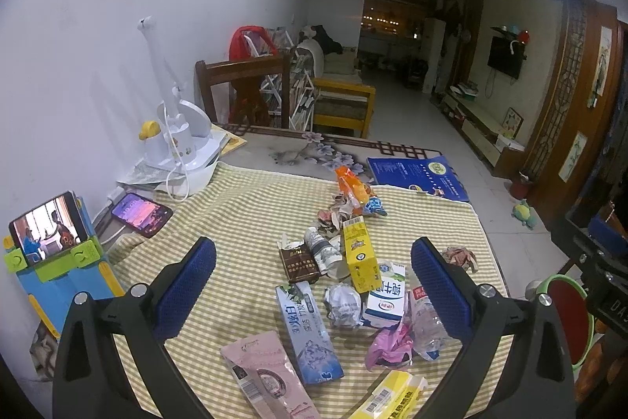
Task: Collect trash
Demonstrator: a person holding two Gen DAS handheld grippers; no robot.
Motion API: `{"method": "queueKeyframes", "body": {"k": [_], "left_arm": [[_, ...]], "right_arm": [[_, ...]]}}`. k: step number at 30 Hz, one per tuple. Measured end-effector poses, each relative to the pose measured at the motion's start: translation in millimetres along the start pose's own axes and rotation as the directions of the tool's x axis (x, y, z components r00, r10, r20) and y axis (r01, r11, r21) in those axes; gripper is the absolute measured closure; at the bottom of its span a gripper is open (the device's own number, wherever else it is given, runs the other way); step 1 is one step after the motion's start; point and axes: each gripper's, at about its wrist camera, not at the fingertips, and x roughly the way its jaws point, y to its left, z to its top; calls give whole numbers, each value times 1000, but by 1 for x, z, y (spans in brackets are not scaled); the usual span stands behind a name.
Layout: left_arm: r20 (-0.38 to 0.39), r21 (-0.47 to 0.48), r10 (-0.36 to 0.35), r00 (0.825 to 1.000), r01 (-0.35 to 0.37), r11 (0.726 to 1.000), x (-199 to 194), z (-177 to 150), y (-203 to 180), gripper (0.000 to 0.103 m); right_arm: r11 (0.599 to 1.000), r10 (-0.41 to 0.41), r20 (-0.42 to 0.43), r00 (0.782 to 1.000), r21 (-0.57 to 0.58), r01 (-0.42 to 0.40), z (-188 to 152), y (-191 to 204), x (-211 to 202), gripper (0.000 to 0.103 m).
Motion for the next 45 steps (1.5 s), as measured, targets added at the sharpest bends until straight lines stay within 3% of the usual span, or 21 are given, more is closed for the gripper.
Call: {"method": "queueKeyframes", "body": {"k": [23, 30, 34, 37, 40, 42, 45], "left_arm": [[-15, 6, -20, 1000, 20, 1000, 6, 2, 1, 8], [-92, -43, -75, 993, 71, 997, 17, -5, 12, 8], [-136, -44, -57, 989, 52, 998, 23, -25, 30, 8], [-200, -63, -34, 979, 22, 998, 34, -44, 52, 8], [-303, -126, -46, 952, 7, 992, 55, -69, 79, 8], [-381, -190, -92, 920, 20, 982, 69, -86, 97, 8], [-402, -228, -91, 911, -3, 974, 76, -102, 113, 8]], "right_arm": [[1000, 3, -35, 999, -10, -3, 0, 6, 6, 3], [1000, 7, -68, 998, -17, -9, -4, 12, 9, 4], [1000, 27, -155, 988, 4, -27, -20, 16, 16, 3], [996, 72, -295, 953, 76, -52, -51, 19, 33, 3], [972, 151, -456, 877, 229, -48, -94, 18, 59, 4], [943, 192, -555, 809, 333, 5, -122, 17, 77, 5], [938, 167, -645, 746, 337, 82, -155, 29, 96, 13]]}}
